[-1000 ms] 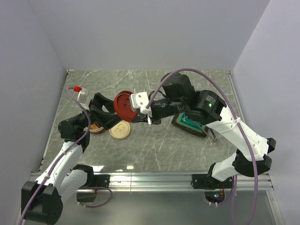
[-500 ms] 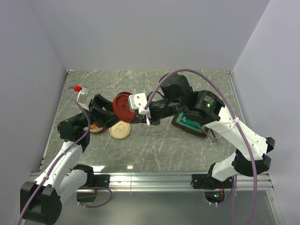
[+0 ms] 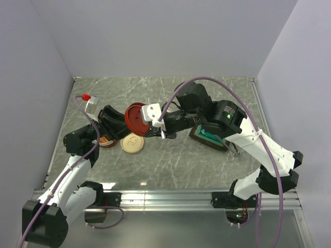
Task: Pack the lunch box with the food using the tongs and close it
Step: Pass the lid of the lunch box from the right arm to the left
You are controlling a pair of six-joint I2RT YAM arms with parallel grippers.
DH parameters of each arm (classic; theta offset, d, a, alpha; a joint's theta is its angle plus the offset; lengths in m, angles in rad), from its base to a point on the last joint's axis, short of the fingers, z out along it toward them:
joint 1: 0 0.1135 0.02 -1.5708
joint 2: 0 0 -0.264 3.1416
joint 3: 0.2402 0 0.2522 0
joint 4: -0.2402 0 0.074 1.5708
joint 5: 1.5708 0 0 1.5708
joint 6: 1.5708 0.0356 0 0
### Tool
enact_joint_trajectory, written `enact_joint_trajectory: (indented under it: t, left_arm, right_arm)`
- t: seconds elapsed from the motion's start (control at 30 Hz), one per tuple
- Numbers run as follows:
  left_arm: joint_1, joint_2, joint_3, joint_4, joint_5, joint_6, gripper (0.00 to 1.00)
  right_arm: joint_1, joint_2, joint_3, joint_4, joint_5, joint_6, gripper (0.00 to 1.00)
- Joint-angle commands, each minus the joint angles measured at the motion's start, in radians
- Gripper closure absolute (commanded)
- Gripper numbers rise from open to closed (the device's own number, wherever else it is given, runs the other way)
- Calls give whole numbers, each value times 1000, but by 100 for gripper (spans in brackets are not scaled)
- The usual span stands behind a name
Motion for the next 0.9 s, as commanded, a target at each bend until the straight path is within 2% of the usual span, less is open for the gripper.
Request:
enact_joint_trajectory:
  t: [0.0,0.17,0.27,0.3,0.4,0.43,0.5,0.53,0.57,0.63,0.67,0.73,0.8,0.87]
  left_arm:
    - [-4,-18,54,41,12,-16,64]
    - [-4,-17,64,40,20,-16,71]
    - [-4,-15,65,38,29,-15,87]
    - [-4,-17,67,11,31,-9,99]
    - [-4,-29,73,-72,28,40,99]
    - [-5,-33,86,-165,29,59,99]
    - [-4,-46,113,-294,40,150,99]
    - [-4,-52,154,-471,43,199,99]
    - [-4,-64,184,-609,40,338,99]
    - [-4,-70,281,-844,11,498,99]
    - [-2,-78,312,-1058,-1,645,99]
    - [-2,-76,391,-1248,-64,828,99]
    - [2,-70,442,-1473,-135,948,99]
    - [2,-46,520,-1606,-283,1117,99]
  right_arm:
    - [7,-24,-6,31,-5,8,100]
    - [7,-23,-5,34,-1,11,100]
    - [7,-23,-5,43,5,14,100]
    - [7,-24,-5,45,6,17,100]
    - [6,-26,-8,65,39,29,100]
    - [6,-29,-20,74,59,55,95]
    - [3,-38,-38,94,110,84,76]
    - [-3,-46,-63,97,122,91,60]
    - [-11,-53,-80,111,133,100,54]
    - [-57,-84,-124,125,137,130,43]
    - [-80,-92,-136,134,130,141,41]
    - [-158,-118,-175,140,105,177,39]
    - [-210,-144,-205,152,92,204,37]
    - [-275,-165,-259,163,91,209,36]
